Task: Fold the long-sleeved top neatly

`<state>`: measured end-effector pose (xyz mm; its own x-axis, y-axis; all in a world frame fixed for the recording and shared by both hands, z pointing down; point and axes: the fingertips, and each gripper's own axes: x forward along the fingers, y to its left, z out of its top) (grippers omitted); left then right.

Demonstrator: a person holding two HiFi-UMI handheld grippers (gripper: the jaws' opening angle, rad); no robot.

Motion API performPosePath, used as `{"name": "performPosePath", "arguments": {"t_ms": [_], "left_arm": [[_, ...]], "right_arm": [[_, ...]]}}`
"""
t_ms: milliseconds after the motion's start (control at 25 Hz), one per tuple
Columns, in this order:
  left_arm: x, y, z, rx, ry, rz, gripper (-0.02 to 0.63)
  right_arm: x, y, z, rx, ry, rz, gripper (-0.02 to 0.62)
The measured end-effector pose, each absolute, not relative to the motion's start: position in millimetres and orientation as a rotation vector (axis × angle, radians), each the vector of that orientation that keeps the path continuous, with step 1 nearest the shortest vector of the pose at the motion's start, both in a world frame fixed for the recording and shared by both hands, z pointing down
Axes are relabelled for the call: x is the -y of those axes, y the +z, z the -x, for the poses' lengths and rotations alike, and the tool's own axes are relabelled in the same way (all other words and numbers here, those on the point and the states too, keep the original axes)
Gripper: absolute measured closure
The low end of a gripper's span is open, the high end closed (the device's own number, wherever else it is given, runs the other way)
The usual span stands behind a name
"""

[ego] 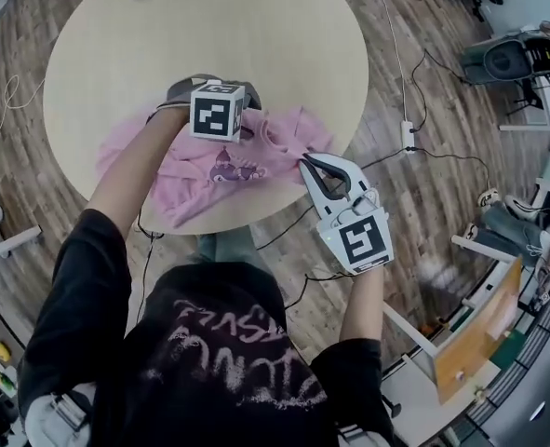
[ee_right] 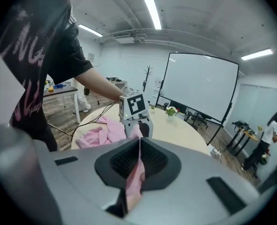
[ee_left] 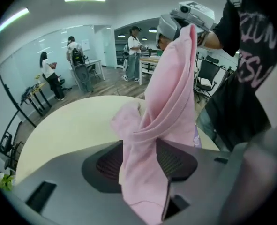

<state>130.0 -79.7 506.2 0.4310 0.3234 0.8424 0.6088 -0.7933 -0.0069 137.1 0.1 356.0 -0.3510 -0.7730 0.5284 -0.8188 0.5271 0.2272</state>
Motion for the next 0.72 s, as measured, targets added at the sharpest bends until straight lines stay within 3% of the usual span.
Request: {"name": "performPosePath", "arguments": {"t_ms": [240, 320, 400, 720], "left_arm": [[49.1, 542.7, -136.0, 1.035, -1.444, 2.360, 0.377], [41.9, 553.5, -132.7, 1.067, -1.496, 2.350, 0.437], [42.4, 560.3, -133.2, 1.036, -1.537, 2.367, 0.562], [120.1, 489.7, -119.6, 0.568, -1.311, 2.519, 0.577]], "right_arm": [[-8.9, 367.3, -146.1, 2.172, 0.140, -1.209, 0.584], [-12.3, 370.3, -150.4, 2.173, 0.148, -1.201, 0.584], [-14.1, 372.5, -154.8, 2.175, 0.149, -1.200, 0.584], [15.4, 361.1, -166.1, 2.149, 0.102, -1.371, 0.584]]}}
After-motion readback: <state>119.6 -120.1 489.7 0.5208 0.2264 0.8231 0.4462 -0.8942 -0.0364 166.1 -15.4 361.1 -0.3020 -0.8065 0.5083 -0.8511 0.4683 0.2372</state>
